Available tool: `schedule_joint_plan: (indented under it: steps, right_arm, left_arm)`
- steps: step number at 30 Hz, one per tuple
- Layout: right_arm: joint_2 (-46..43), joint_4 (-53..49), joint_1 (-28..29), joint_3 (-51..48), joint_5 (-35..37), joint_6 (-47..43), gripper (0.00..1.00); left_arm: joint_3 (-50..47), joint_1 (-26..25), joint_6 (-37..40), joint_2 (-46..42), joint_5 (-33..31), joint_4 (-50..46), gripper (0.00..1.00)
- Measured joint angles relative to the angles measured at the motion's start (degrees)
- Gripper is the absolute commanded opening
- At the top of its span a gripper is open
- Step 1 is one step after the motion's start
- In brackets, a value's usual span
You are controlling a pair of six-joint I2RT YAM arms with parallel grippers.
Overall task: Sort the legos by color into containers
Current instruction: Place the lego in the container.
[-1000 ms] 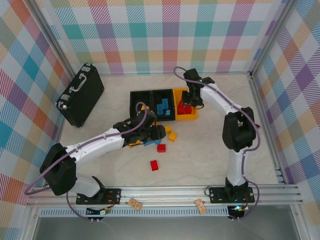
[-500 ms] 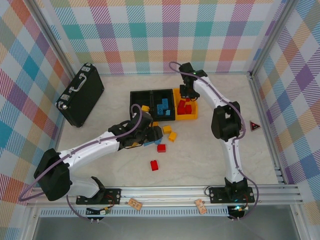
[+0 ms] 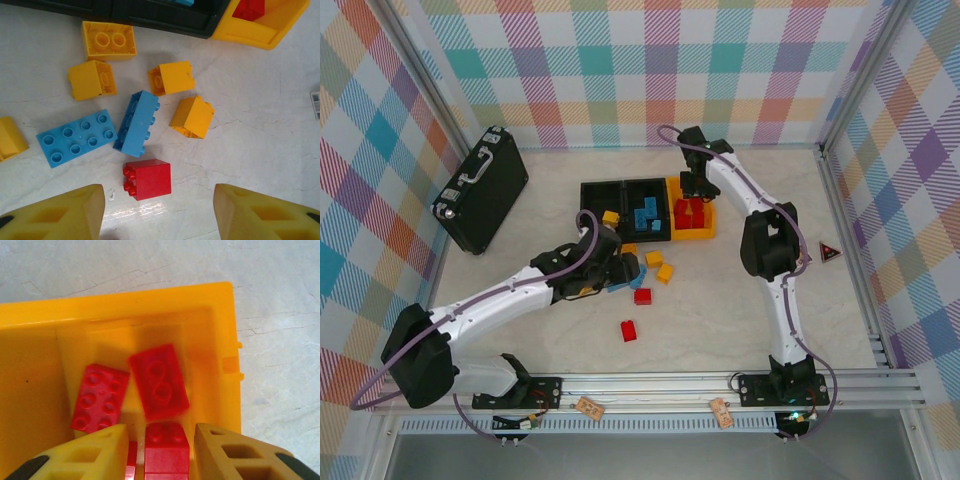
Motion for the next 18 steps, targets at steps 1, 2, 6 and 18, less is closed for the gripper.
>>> schedule_joint_plan:
  steps: [1, 2, 6, 18]
  right_arm:
    - [0.0, 0.0, 0.0, 0.0, 0.0, 0.0, 0.41]
    - [-0.2, 0.0, 0.0, -0.1, 0.0, 0.0, 0.41]
    - [-3.8, 0.2, 0.5, -3.0, -0.3, 0.0, 0.41]
    - [-33.2, 10.2, 4.1, -29.0, -10.4, 2.5, 0.46]
  left_arm:
    - [0.0, 0.0, -0.2, -0.3, -0.2, -0.2, 0.61]
    - [-0.1, 0.0, -0.4, -0.6, -0.5, -0.6, 0.61]
    - [-0.1, 0.4, -1.2, -2.1, -1.9, -2.3, 0.64]
    - [-0.4, 7.1, -2.8, -8.5, -6.4, -13.0, 0.67]
